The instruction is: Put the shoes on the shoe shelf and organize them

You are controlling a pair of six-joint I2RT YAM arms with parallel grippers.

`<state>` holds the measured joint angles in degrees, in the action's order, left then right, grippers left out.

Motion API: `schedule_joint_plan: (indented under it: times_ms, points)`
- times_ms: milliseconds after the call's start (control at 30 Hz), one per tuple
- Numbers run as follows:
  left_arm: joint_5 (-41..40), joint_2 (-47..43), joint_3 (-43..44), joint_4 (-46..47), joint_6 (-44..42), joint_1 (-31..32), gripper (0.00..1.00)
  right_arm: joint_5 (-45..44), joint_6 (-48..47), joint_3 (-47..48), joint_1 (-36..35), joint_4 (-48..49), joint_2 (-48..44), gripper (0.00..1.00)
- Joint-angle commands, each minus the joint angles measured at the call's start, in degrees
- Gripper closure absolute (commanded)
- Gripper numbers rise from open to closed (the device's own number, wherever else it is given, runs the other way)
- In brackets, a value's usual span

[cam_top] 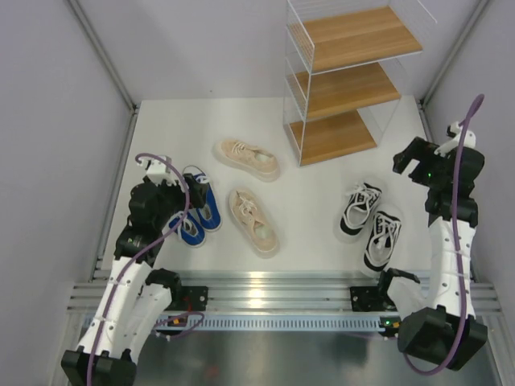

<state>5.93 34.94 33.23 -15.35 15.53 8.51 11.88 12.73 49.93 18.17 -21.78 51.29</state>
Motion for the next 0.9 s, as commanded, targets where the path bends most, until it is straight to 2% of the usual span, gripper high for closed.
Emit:
schedule_joint_plan:
  times_ms: [0,33,67,100,133,167,233,333,433,500,633,767,800,867]
  points:
    - [2.23,0.65,0.87,4.98,2.31,-0.08,0.01,9.18,-6.21,3.94,0.11,0.16,-0.13,0.01]
    - [2.85,0.92,0.96,5.07,4.14,-0.08,0.01,12.52,-8.49,3.86,0.11,0.07,-0.31,0.01]
    - [3.9,1.97,1.22,5.51,5.2,-0.08,0.01,21.34,-14.43,3.68,0.02,-0.45,-0.4,0.0]
    - [5.91,2.5,1.39,6.21,7.13,-0.08,0.01,26.91,-18.58,4.03,-0.07,-4.28,-0.14,0.01]
    - [6.37,4.16,1.66,6.3,8.28,-0.08,0.01,31.75,-26.89,4.82,-0.24,-6.5,0.21,0.0]
    - [6.46,5.13,2.62,6.3,9.68,-0.08,0.01,36.15,-30.1,5.08,-1.55,-8.87,0.56,0.01]
    - [6.9,8.54,4.2,6.39,13.27,-0.08,0.01,36.02,-37.73,5.0,-3.75,-14.31,1.18,0.01]
    - [9.0,13.81,8.24,6.56,18.3,-0.08,0.02,35.14,-44.18,2.81,-8.06,-18.28,0.92,0.01]
    - [11.11,20.49,12.81,7.09,21.9,-0.08,0.02,42.59,-57.07,1.05,-9.03,-24.07,0.39,0.01]
    - [10.94,24.11,16.41,7.09,23.14,0.1,0.02,46.47,-57.2,-0.27,-9.03,-23.14,-0.22,0.01]
    - [6.65,33.94,22.74,6.57,24.81,1.68,0.03,48.15,-56.15,-3.17,-8.77,-19.88,-1.45,0.01]
    - [-6.69,43.44,31.44,1.75,27.96,9.14,0.03,47.71,-55.62,-2.91,-8.07,-19.79,-1.1,0.01]
    - [-11.16,45.64,33.19,-1.31,31.28,10.37,0.03,47.54,-55.71,-2.91,-7.89,-19.88,-1.1,0.01]
    - [-13.75,51.79,38.63,-4.93,37.25,12.66,0.09,46.84,-55.62,-3.0,-7.45,-19.79,-1.1,0.0]
